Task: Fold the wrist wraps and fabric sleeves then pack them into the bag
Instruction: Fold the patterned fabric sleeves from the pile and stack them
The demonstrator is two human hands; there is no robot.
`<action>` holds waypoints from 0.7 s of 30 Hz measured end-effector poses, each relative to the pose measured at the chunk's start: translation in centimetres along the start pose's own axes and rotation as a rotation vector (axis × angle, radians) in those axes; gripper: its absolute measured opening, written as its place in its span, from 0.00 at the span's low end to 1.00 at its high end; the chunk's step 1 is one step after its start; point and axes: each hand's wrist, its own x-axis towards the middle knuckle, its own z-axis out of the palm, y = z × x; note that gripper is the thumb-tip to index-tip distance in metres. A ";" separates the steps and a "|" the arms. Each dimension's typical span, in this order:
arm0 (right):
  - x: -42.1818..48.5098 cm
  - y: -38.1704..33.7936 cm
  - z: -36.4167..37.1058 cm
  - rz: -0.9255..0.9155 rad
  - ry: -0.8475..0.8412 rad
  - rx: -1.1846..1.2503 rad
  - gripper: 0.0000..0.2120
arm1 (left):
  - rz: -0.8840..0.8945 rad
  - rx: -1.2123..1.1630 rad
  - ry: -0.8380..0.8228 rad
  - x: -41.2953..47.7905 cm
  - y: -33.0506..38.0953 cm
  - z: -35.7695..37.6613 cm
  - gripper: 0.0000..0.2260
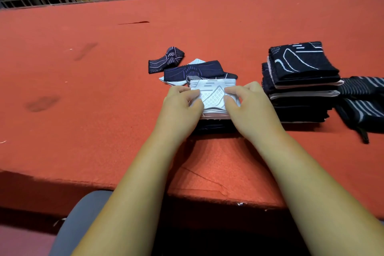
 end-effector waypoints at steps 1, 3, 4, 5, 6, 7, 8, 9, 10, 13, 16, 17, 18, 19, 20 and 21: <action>0.0 0.0 0.0 0.002 -0.004 0.005 0.17 | -0.004 0.016 -0.012 0.0 -0.3 0.0 0.12; 0.0 0.1 0.2 0.008 -0.018 0.010 0.17 | -0.022 0.030 -0.033 0.0 -0.7 0.1 0.14; 0.0 0.1 0.2 0.014 -0.029 0.010 0.17 | -0.027 0.028 -0.036 -0.1 -0.8 0.2 0.14; 0.0 0.1 0.2 0.020 -0.042 0.008 0.18 | -0.032 0.023 -0.038 -0.2 -0.8 0.4 0.14; 0.1 0.1 0.1 0.027 -0.056 0.005 0.18 | -0.036 0.017 -0.039 -0.3 -0.8 0.5 0.13; 0.1 0.1 0.0 0.034 -0.071 0.000 0.18 | -0.039 0.012 -0.041 -0.3 -0.8 0.5 0.11; 0.2 0.1 0.0 0.039 -0.085 -0.002 0.19 | -0.033 0.006 -0.038 -0.4 -0.8 0.5 0.10; 0.2 0.0 -0.1 0.041 -0.097 0.001 0.19 | -0.024 -0.005 -0.030 -0.4 -0.9 0.5 0.09; 0.3 0.0 -0.1 0.041 -0.106 0.010 0.19 | -0.014 -0.023 -0.026 -0.4 -0.9 0.3 0.08; 0.4 0.0 -0.5 0.047 -0.114 0.051 0.18 | -0.010 -0.103 -0.022 -0.5 -0.3 -0.5 0.06; 0.4 -0.4 -1.0 0.045 -0.122 0.073 0.18 | -0.112 -0.271 0.064 0.1 -0.1 -1.5 0.06; 0.3 -0.5 -1.2 0.046 -0.128 0.068 0.18 | -0.148 -0.324 0.115 0.6 0.0 -1.8 0.07; 0.3 -0.6 -1.4 0.049 -0.132 0.059 0.19 | -0.175 -0.370 0.166 1.2 0.0 -2.1 0.05; 0.4 -0.7 -1.5 0.052 -0.136 0.050 0.19 | -0.195 -0.413 0.206 2.0 0.0 -2.3 0.04; 0.5 -0.9 -1.6 0.055 -0.137 0.040 0.19 | -0.214 -0.449 0.233 2.8 0.0 -2.5 0.04; 0.5 -1.0 -1.7 0.055 -0.132 0.031 0.20 | -0.233 -0.476 0.246 3.8 -0.1 -2.6 0.04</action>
